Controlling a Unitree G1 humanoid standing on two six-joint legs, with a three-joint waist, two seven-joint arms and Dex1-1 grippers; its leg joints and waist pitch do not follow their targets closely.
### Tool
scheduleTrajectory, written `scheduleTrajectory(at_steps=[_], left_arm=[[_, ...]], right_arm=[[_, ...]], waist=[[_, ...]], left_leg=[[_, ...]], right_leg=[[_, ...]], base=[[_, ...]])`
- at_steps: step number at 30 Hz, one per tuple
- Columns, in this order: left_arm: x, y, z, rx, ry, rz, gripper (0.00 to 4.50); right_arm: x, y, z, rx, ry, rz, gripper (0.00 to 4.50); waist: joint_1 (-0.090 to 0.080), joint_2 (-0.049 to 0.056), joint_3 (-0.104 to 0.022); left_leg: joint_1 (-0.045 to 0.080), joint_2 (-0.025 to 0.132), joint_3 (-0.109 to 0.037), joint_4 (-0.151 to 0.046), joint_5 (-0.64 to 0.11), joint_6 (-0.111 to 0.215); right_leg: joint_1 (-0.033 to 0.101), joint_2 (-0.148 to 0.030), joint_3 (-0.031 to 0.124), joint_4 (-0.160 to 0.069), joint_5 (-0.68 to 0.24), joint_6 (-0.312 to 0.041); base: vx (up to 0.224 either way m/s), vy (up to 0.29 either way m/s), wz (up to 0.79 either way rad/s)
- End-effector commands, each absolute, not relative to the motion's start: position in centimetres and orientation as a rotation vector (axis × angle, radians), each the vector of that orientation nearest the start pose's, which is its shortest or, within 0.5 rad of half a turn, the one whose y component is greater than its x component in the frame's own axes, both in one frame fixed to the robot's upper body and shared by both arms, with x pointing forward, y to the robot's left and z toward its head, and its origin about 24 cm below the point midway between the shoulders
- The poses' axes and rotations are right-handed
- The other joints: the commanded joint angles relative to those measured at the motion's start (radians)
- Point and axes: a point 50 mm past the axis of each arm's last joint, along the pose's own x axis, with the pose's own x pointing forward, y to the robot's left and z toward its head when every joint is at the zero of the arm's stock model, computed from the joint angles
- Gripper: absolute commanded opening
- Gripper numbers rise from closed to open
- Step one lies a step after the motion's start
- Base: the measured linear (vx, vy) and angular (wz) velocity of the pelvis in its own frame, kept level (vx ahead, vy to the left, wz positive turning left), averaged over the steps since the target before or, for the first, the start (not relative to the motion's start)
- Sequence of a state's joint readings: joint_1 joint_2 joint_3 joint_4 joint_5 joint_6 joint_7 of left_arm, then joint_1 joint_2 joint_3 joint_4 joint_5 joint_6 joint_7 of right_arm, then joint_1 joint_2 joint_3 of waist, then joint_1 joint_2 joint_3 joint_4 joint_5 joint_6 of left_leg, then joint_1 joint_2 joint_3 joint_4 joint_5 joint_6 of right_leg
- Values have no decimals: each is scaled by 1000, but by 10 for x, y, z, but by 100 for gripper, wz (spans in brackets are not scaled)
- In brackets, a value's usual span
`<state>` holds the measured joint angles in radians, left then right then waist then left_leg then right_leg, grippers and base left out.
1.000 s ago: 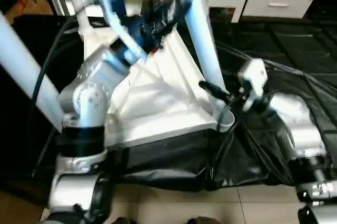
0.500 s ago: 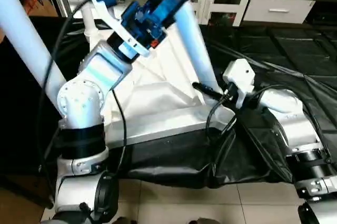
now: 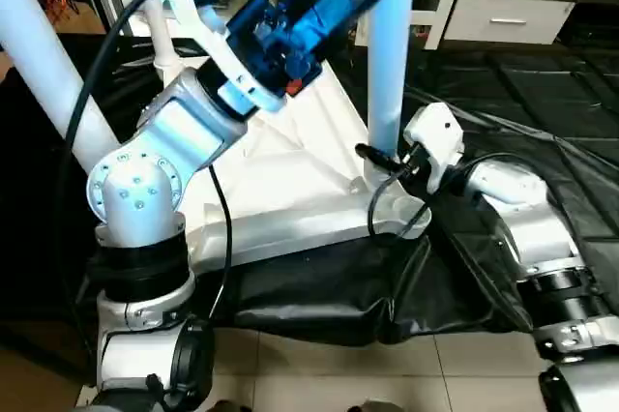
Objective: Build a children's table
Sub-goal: Insert table leg to table base
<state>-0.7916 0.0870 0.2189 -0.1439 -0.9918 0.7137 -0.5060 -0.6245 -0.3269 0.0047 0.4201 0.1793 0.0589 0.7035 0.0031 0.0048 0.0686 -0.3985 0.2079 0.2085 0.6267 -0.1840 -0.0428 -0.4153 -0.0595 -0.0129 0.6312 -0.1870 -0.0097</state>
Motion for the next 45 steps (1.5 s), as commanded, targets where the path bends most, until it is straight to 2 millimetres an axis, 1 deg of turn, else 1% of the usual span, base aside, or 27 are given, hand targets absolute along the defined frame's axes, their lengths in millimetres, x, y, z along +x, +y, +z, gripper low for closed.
scheduleTrajectory(at_steps=[1,2,3,4,5,6,8,9,10,11,13,14,15,16,17,19,20,23,24,26,29,31,33,36,39,40,45], left_arm=[[313,101,250,-483,-286,-1062,387],[315,101,244,-438,-254,-1045,387],[316,101,240,-417,-238,-1037,387],[323,99,219,-227,-150,-986,387],[325,98,204,-91,-93,-967,387],[325,98,204,-91,-93,-967,387],[326,95,180,95,-15,-972,387],[325,93,162,220,38,-1001,404],[323,92,156,255,59,-1018,414],[317,87,134,304,129,-1089,414],[310,81,114,322,181,-1147,424],[309,81,111,324,185,-1153,424],[308,79,107,326,191,-1161,434],[308,77,101,335,195,-1151,443],[309,75,95,341,199,-1146,449],[309,72,87,362,215,-1152,449],[308,72,82,376,227,-1168,450],[311,71,76,412,226,-1163,450],[313,70,75,415,224,-1153,450],[315,70,74,416,227,-1149,450],[318,72,70,430,240,-1127,450],[319,74,67,437,251,-1121,423],[321,77,65,444,259,-1114,416],[321,80,62,472,272,-1118,383],[319,85,58,492,302,-1131,375],[318,86,56,494,315,-1140,351],[313,92,53,536,354,-1185,318]], right_arm=[[360,-197,154,21,-186,563,183],[360,-204,153,59,-193,549,183],[360,-208,152,76,-196,543,183],[355,-221,144,132,-178,553,183],[352,-227,137,155,-161,572,183],[352,-227,137,155,-161,572,183],[345,-232,126,165,-118,631,183],[340,-233,118,176,-89,674,183],[338,-233,115,182,-80,689,183],[333,-234,109,191,-55,729,183],[329,-235,105,185,-40,752,183],[329,-235,105,184,-40,752,183],[329,-236,105,181,-44,749,183],[329,-237,106,175,-49,748,183],[330,-237,107,173,-55,750,183],[331,-237,110,164,-66,761,183],[331,-236,112,154,-73,773,183],[333,-235,117,146,-84,787,183],[333,-235,119,150,-95,787,183],[333,-234,119,149,-99,792,183],[332,-230,118,139,-105,813,183],[332,-227,119,139,-116,824,183],[333,-224,121,135,-124,833,183],[333,-223,122,132,-129,843,183],[333,-220,123,119,-128,866,183],[333,-220,123,113,-129,871,183],[333,-218,125,96,-126,897,183]], waist=[[-2,8,-85],[-1,10,-85],[-1,10,-86],[6,16,-86],[8,20,-89],[4,18,-89],[4,16,-92],[3,12,-94],[4,13,-94],[-2,2,-88],[-3,3,-87],[-5,-3,-85],[-7,1,-84],[-10,0,-78],[-13,-6,-72],[-14,-4,-70],[-20,-13,-61],[-29,-12,-58],[-29,-18,-58],[-29,-16,-59],[-28,-20,-58],[-27,-17,-60],[-28,-18,-63],[-24,-16,-65],[-24,-16,-64],[-25,-15,-63],[-26,-16,-57]], left_leg=[[34,11,-12,-61,-156,38],[39,13,-12,-62,-168,36],[38,13,-13,-62,-164,37],[36,12,-11,-60,-142,30],[37,15,-15,-62,-142,41],[36,15,-15,-62,-140,45],[28,12,-16,-59,-109,50],[27,13,-16,-58,-102,64],[26,14,-17,-58,-105,70],[20,12,-15,-59,-98,78],[20,12,-14,-58,-97,82],[20,13,-13,-58,-98,83],[21,13,-13,-59,-107,80],[25,15,-12,-61,-136,77],[27,16,-11,-62,-167,66],[28,14,-12,-63,-194,58],[28,13,-14,-67,-226,50],[29,14,-16,-69,-243,40],[27,15,-17,-71,-240,40],[28,16,-17,-71,-237,37],[26,17,-16,-72,-217,52],[24,17,-16,-70,-197,60],[21,16,-16,-69,-172,74],[24,19,-14,-69,-140,97],[25,21,-14,-71,-142,101],[26,21,-13,-72,-154,97],[29,22,-15,-77,-216,60]], right_leg=[[54,-35,19,-69,-62,-238],[50,-35,19,-70,-75,-228],[52,-36,19,-70,-72,-228],[54,-37,19,-68,-48,-233],[55,-39,16,-70,-45,-230],[56,-39,16,-69,-38,-231],[63,-44,16,-62,-2,-246],[63,-45,15,-66,7,-253],[64,-46,16,-65,5,-253],[64,-46,17,-66,2,-255],[63,-49,19,-67,-24,-257],[60,-49,20,-69,-32,-256],[58,-48,19,-69,-58,-258],[52,-48,19,-78,-110,-254],[47,-48,20,-84,-159,-247],[45,-48,19,-89,-217,-233],[38,-47,20,-97,-298,-202],[32,-47,20,-102,-339,-178],[33,-48,20,-102,-332,-181],[33,-49,20,-99,-313,-190],[34,-48,20,-96,-263,-207],[37,-50,21,-92,-229,-218],[40,-50,21,-88,-184,-227],[43,-51,20,-82,-118,-258],[43,-52,19,-83,-119,-264],[42,-52,20,-85,-131,-265],[38,-54,22,-94,-226,-247]], base=[[0,0,0],[0,0,0],[0,0,0],[0,0,0],[0,0,0],[0,0,0],[0,0,0],[0,0,0],[0,0,0],[0,0,0],[0,0,0],[0,0,0],[0,0,0],[0,0,0],[0,0,0],[0,0,0],[0,0,0],[0,0,0],[0,0,0],[0,0,0],[0,0,0],[0,0,0],[0,0,0],[0,0,0],[0,0,0],[0,0,0],[0,0,0]])
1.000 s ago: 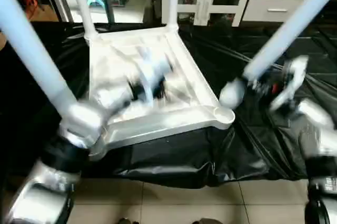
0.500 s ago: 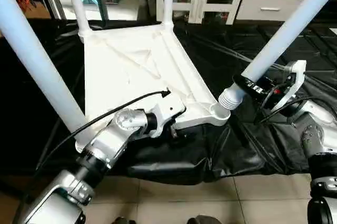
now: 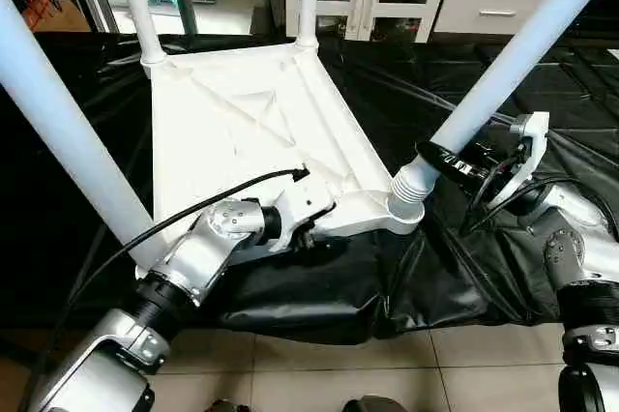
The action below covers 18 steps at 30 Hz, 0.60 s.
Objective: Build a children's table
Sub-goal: Insert table leg to table base
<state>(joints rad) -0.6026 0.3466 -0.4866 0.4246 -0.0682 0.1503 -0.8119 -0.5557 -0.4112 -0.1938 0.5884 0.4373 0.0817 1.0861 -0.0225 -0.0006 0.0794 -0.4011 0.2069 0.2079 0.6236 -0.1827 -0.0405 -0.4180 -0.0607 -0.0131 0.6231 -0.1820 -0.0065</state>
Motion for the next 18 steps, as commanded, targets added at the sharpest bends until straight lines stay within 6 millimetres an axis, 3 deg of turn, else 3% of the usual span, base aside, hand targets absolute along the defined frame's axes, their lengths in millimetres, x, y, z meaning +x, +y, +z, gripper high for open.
scheduleTrajectory(at_steps=[1,18], left_arm=[[312,93,53,546,361,-1194,318],[312,95,54,579,383,-1197,181]], right_arm=[[333,-218,126,92,-124,904,183],[332,-214,123,43,-82,991,183]], waist=[[-1,-10,-68],[0,-13,-70]], left_leg=[[32,25,-16,-76,-220,55],[31,25,-16,-77,-225,48]], right_leg=[[40,-53,21,-85,-237,-248],[37,-55,23,-87,-258,-236]], base=[[0,0,0],[0,0,0]])
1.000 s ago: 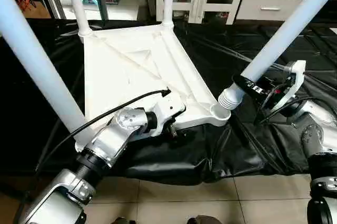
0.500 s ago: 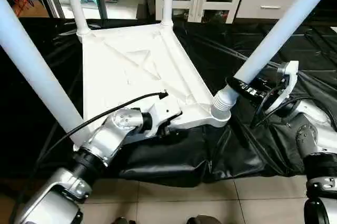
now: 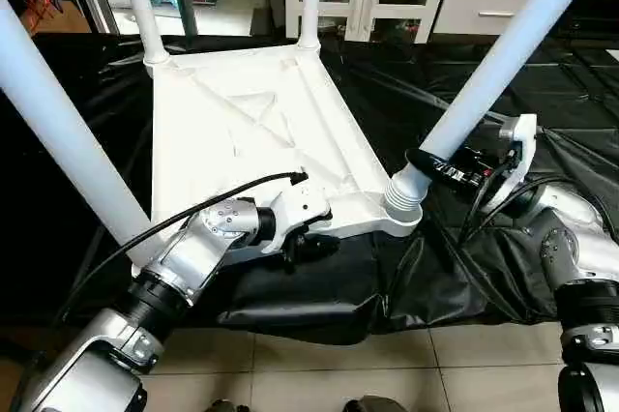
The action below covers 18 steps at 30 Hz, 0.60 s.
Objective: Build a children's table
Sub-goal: Insert table leg to table base
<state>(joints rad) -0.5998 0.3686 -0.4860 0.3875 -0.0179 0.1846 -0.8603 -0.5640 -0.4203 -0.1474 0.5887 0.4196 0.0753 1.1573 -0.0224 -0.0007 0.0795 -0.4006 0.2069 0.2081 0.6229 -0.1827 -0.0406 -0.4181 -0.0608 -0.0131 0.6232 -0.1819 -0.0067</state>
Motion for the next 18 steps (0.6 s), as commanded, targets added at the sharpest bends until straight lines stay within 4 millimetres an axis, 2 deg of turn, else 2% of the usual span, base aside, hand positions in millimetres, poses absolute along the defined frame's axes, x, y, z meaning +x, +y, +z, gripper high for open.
scheduleTrajectory(at_steps=[1,2,5,8,10,13,16,17,18], left_arm=[[310,96,54,591,389,-1208,170],[310,96,54,594,390,-1209,151],[308,97,52,622,403,-1222,140],[306,98,51,638,415,-1229,106],[306,98,51,636,421,-1230,103],[307,99,51,636,422,-1224,64],[307,99,51,633,423,-1221,58],[307,99,51,633,423,-1221,30],[307,99,51,633,423,-1221,20]], right_arm=[[331,-214,122,29,-77,1002,183],[331,-214,122,25,-75,1004,183],[331,-215,121,16,-74,1004,183],[331,-216,121,9,-76,999,183],[331,-217,121,6,-79,994,183],[332,-218,123,4,-88,984,183],[332,-218,121,8,-82,986,183],[331,-218,119,10,-74,991,183],[330,-218,118,11,-69,994,183]], waist=[[-1,-13,-69],[-1,-13,-71],[0,-13,-72],[-2,-12,-72],[-1,-12,-71],[-2,-12,-70],[-2,-12,-69],[-2,-12,-69],[-2,-14,-69]], left_leg=[[29,25,-15,-76,-223,51],[28,25,-16,-75,-211,54],[27,25,-15,-74,-195,63],[27,24,-14,-74,-190,69],[29,25,-14,-74,-199,68],[30,25,-14,-76,-214,61],[29,24,-14,-75,-214,59],[30,25,-14,-75,-215,59],[29,25,-14,-76,-215,59]], right_leg=[[37,-54,24,-88,-254,-236],[40,-55,24,-85,-237,-239],[41,-55,23,-83,-211,-247],[41,-55,23,-82,-200,-252],[39,-54,23,-84,-210,-253],[38,-54,23,-85,-230,-250],[38,-54,24,-86,-232,-248],[38,-54,24,-87,-234,-248],[38,-54,24,-87,-235,-246]], base=[[0,0,0],[0,0,0],[0,0,0],[0,0,0],[0,0,0],[0,0,0],[0,0,0],[0,0,0],[0,0,0]])
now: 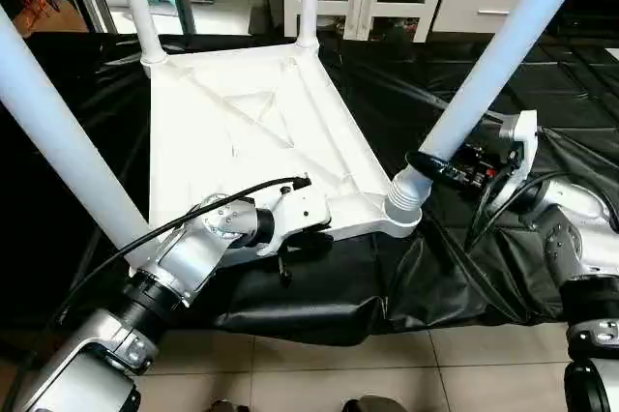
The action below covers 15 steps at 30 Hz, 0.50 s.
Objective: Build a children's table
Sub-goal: Insert table leg to table base
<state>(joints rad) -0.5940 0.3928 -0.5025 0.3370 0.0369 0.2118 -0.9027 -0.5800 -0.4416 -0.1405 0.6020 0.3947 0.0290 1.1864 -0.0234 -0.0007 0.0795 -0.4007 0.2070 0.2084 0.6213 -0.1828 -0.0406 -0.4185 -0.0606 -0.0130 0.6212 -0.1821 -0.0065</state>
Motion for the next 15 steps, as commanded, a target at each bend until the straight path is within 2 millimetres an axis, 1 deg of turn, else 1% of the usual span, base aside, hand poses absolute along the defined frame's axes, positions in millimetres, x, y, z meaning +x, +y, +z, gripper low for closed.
scheduleTrajectory(at_steps=[1,3,4,6,7,8,9,11,12,13,15], left_arm=[[307,99,51,632,422,-1220,20],[306,100,49,631,422,-1220,15],[305,100,48,630,422,-1223,8],[304,99,47,626,419,-1225,2],[303,99,47,624,417,-1226,0],[302,99,46,620,413,-1227,0],[302,99,46,617,410,-1232,0],[301,99,45,614,409,-1235,0],[299,99,44,611,413,-1242,0],[299,100,43,613,414,-1242,0],[298,101,41,618,415,-1238,0]], right_arm=[[329,-218,114,10,-54,996,183],[327,-221,105,-7,-24,993,183],[326,-222,101,-18,-15,989,183],[324,-221,98,-14,-17,983,183],[324,-221,97,-11,-20,981,183],[323,-220,95,-11,-23,981,183],[323,-220,94,-12,-26,981,183],[323,-219,93,-13,-30,978,183],[323,-219,92,-6,-42,969,183],[323,-218,92,-1,-45,966,183],[323,-216,90,12,-51,967,183]], waist=[[-1,-13,-70],[-1,-12,-70],[-1,-13,-68],[-1,-13,-69],[-1,-14,-70],[-2,-17,-67],[-3,-15,-67],[-3,-17,-66],[-4,-19,-62],[-4,-18,-63],[-6,-19,-59]], left_leg=[[29,25,-15,-74,-208,60],[30,26,-15,-74,-205,63],[30,25,-14,-75,-210,65],[30,25,-14,-75,-206,67],[28,26,-14,-75,-199,72],[28,26,-14,-77,-201,76],[30,26,-14,-76,-209,76],[30,25,-13,-76,-217,74],[28,25,-14,-78,-220,74],[28,25,-14,-78,-219,74],[28,25,-15,-80,-228,72]], right_leg=[[39,-54,24,-83,-226,-248],[38,-54,23,-82,-213,-253],[38,-54,23,-85,-217,-256],[39,-54,23,-84,-212,-254],[41,-55,23,-83,-200,-255],[39,-54,22,-84,-208,-252],[38,-55,23,-86,-223,-250],[38,-55,24,-88,-243,-244],[36,-55,24,-90,-251,-241],[37,-56,24,-90,-257,-237],[34,-56,24,-92,-278,-231]], base=[[0,0,0],[0,0,0],[0,0,0],[0,0,0],[0,0,0],[0,0,0],[0,0,0],[0,0,0],[0,0,0],[0,0,0],[0,0,0]])
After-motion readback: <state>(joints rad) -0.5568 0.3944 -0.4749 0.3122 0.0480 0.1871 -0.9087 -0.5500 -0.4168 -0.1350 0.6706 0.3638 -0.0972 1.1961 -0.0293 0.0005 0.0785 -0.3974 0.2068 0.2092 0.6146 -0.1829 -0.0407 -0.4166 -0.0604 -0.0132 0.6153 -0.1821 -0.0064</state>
